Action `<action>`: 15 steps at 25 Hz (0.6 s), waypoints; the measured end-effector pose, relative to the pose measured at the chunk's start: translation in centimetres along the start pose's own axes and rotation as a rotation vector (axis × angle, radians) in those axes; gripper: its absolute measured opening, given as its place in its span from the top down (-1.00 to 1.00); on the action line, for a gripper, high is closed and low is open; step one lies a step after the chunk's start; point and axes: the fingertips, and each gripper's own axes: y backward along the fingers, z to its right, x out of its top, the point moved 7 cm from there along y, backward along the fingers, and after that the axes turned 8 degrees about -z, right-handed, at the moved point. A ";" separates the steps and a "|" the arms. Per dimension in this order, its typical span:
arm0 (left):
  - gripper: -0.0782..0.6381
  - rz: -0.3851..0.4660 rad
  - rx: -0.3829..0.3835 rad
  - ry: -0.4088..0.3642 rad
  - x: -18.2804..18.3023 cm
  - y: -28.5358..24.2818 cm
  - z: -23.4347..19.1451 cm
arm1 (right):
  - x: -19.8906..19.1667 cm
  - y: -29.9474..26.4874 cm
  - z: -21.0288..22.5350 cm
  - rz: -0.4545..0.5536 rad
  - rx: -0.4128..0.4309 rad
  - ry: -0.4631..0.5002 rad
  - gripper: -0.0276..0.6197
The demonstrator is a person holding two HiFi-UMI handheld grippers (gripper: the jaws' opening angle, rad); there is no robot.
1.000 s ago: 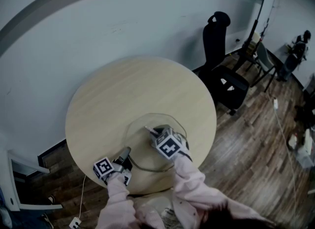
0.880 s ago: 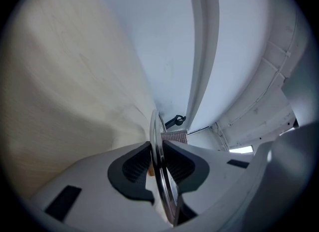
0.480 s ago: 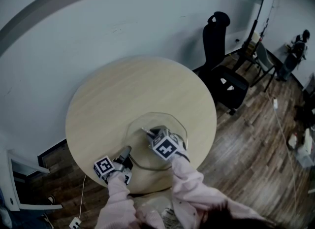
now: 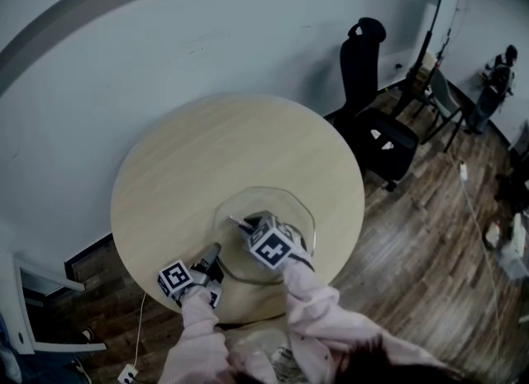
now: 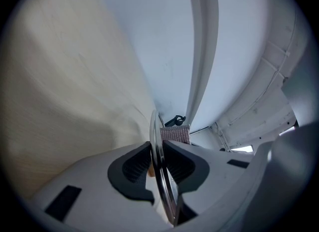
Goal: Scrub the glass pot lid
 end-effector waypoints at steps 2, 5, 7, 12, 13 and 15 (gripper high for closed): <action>0.58 0.002 0.003 0.001 0.0 0.1 -0.1 | 0.2 -0.1 -0.4 0.005 0.009 0.008 0.65; 0.58 0.005 0.005 0.002 0.0 0.1 0.0 | 0.4 -0.3 -0.8 0.007 0.015 0.018 0.65; 0.58 0.006 0.007 0.002 0.0 0.2 0.0 | 0.4 -0.4 -0.9 0.002 0.019 0.021 0.65; 0.58 0.009 0.012 -0.002 -0.3 0.1 0.0 | 0.6 -0.4 -1.5 0.009 0.029 0.039 0.65; 0.58 0.010 0.012 -0.001 -0.3 0.1 0.0 | 0.6 -0.4 -1.6 0.005 0.030 0.042 0.65; 0.58 0.012 0.012 0.000 -0.3 0.2 0.0 | 0.6 -0.5 -1.7 -0.005 0.033 0.044 0.65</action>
